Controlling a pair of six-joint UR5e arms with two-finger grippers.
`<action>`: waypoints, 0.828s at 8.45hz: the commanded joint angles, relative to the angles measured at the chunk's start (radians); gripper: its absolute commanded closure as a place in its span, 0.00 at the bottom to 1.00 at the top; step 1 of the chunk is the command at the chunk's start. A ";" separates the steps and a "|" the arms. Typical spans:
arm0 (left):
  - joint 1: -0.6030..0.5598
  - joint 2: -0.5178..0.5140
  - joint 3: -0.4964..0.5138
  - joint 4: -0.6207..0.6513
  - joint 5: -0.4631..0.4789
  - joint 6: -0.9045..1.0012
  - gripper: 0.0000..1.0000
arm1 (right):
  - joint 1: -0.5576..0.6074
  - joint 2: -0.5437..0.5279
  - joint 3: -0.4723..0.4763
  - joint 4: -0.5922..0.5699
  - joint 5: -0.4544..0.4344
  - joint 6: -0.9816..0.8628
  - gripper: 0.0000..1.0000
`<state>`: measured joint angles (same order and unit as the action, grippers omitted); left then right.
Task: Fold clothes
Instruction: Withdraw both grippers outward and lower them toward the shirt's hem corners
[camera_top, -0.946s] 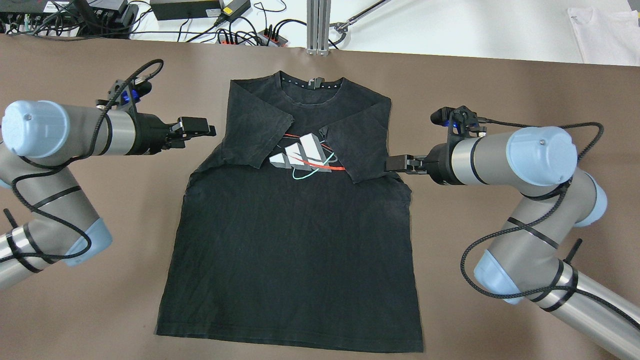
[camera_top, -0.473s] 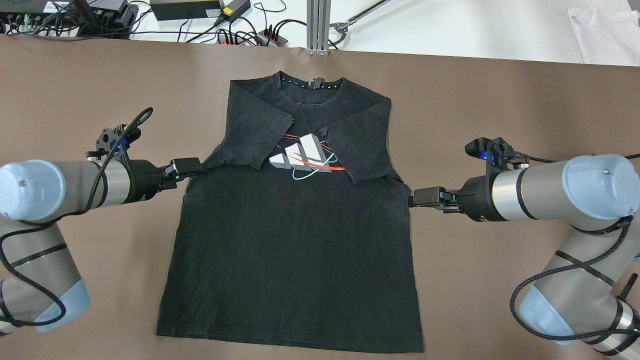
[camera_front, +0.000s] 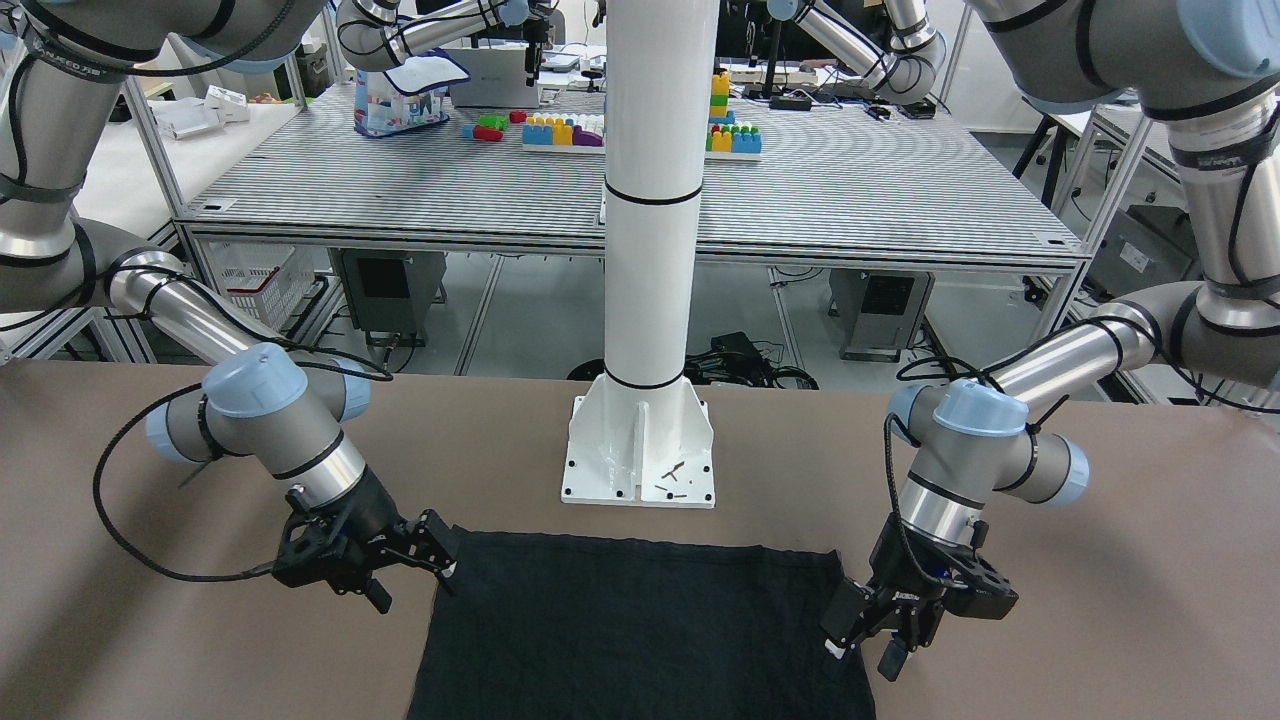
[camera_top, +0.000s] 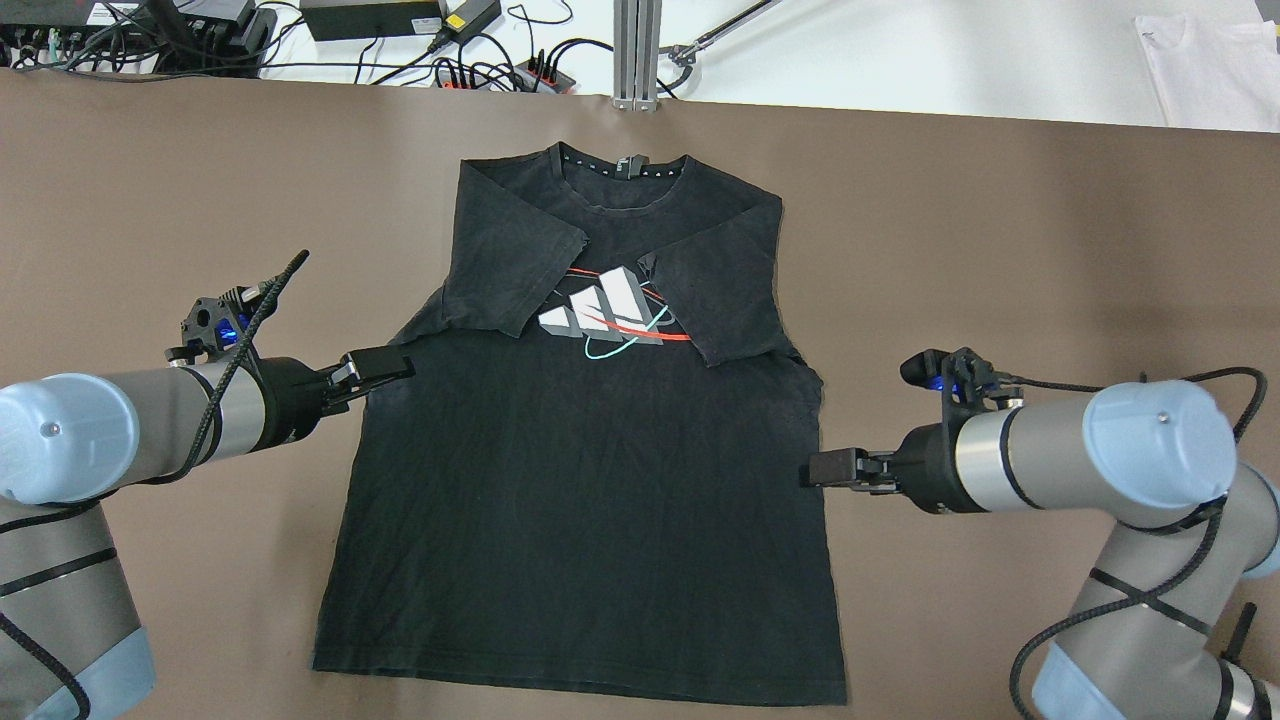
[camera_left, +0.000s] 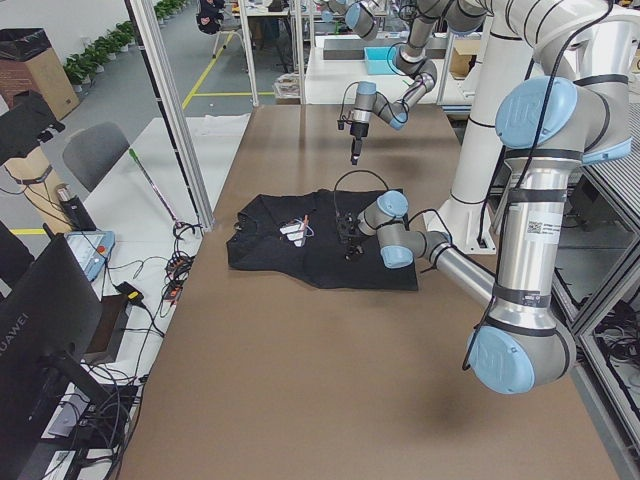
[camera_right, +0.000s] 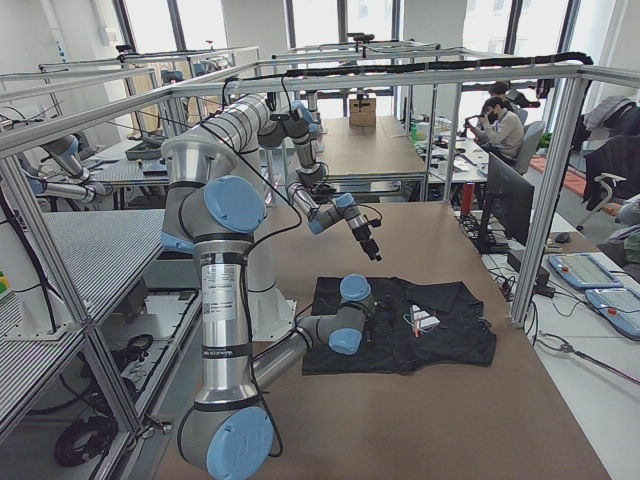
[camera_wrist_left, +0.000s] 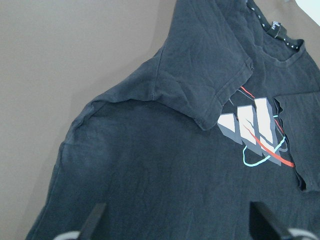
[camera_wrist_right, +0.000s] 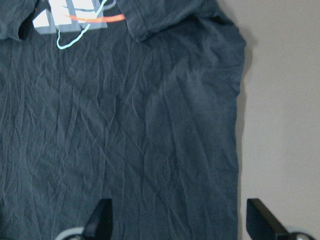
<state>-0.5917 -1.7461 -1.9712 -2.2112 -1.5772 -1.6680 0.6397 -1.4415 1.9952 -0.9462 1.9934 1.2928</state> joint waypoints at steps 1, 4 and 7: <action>0.001 0.011 -0.005 0.018 0.040 -0.016 0.00 | -0.200 -0.023 0.004 0.050 -0.125 0.048 0.06; 0.059 0.017 -0.017 0.024 0.097 -0.013 0.00 | -0.248 -0.235 -0.004 0.320 -0.116 0.143 0.06; 0.092 0.007 -0.018 0.024 0.105 -0.001 0.00 | -0.305 -0.240 -0.030 0.334 -0.133 0.157 0.06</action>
<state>-0.5198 -1.7361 -1.9883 -2.1876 -1.4803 -1.6770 0.3777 -1.6697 1.9759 -0.6295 1.8714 1.4418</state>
